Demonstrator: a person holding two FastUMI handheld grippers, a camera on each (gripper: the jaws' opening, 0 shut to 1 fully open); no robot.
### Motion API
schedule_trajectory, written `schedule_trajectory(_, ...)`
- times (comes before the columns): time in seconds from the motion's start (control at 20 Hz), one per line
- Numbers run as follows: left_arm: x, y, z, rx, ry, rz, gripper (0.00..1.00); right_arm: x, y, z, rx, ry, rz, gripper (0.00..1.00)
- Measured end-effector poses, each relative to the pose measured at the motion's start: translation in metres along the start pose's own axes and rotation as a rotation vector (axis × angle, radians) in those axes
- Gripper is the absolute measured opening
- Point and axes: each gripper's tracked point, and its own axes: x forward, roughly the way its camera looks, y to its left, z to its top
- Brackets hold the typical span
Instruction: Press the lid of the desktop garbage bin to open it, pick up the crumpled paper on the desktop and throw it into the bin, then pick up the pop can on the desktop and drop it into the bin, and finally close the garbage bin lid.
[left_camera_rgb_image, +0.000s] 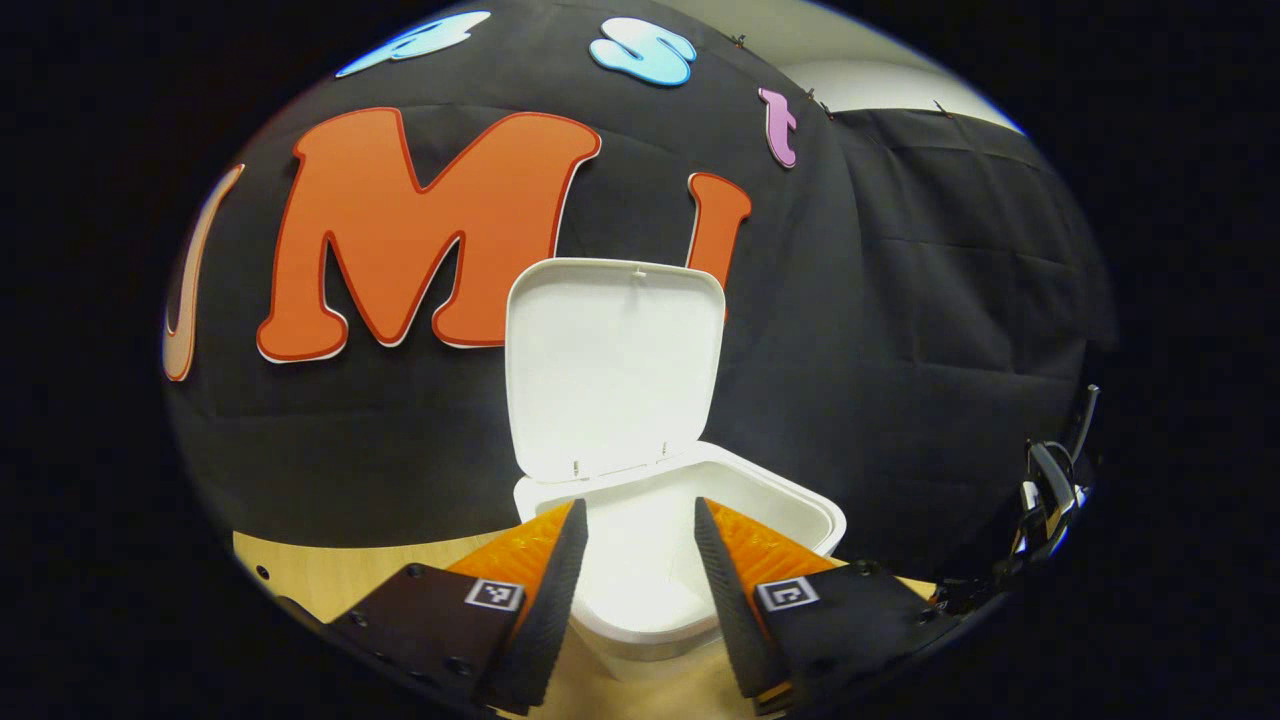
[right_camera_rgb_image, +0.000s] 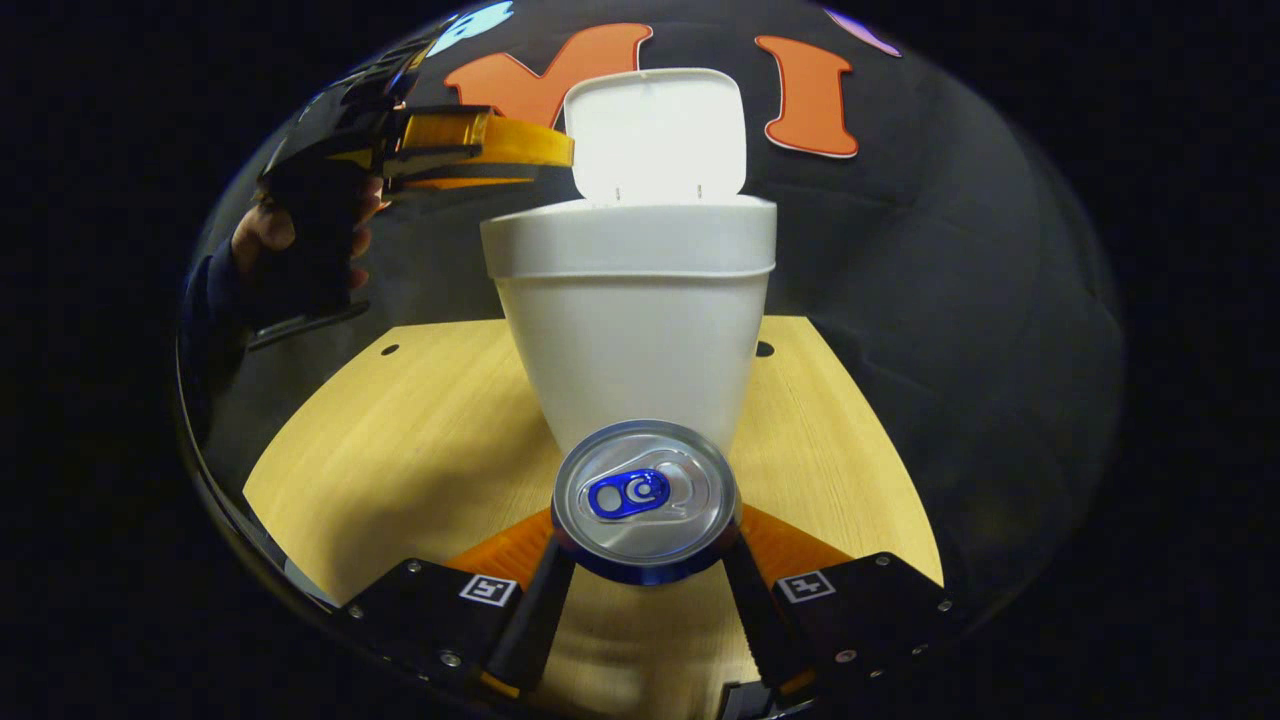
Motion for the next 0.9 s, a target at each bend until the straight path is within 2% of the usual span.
schedule_trajectory(0.05, -0.005, 0.002, 0.003, 0.002, -0.006, 0.007, 0.8, -0.003, 0.0, 0.008, 0.003, -0.015, -0.002, 0.8)
schedule_trajectory(0.25, -0.034, 0.011, 0.009, 0.023, -0.033, 0.039, 0.96, -0.016, -0.005, 0.042, -0.008, -0.074, -0.03, 0.8)
schedule_trajectory(0.45, -0.066, 0.03, 0.005, 0.037, -0.035, 0.09, 0.98, -0.036, -0.007, 0.083, -0.039, -0.145, -0.049, 0.8)
schedule_trajectory(0.7, -0.109, 0.067, -0.003, -0.001, -0.03, 0.178, 0.98, -0.045, 0.005, 0.14, -0.11, -0.229, -0.059, 0.79)
schedule_trajectory(0.75, -0.118, 0.075, -0.005, -0.009, -0.028, 0.202, 0.98, -0.046, 0.008, 0.152, -0.12, -0.248, -0.058, 0.74)
schedule_trajectory(0.8, -0.128, 0.084, -0.007, -0.014, -0.025, 0.23, 0.98, -0.046, 0.01, 0.163, -0.127, -0.266, -0.057, 0.8)
schedule_trajectory(0.9, -0.149, 0.1, -0.004, -0.01, -0.039, 0.278, 0.98, -0.044, 0.015, 0.183, -0.151, -0.302, -0.058, 0.79)
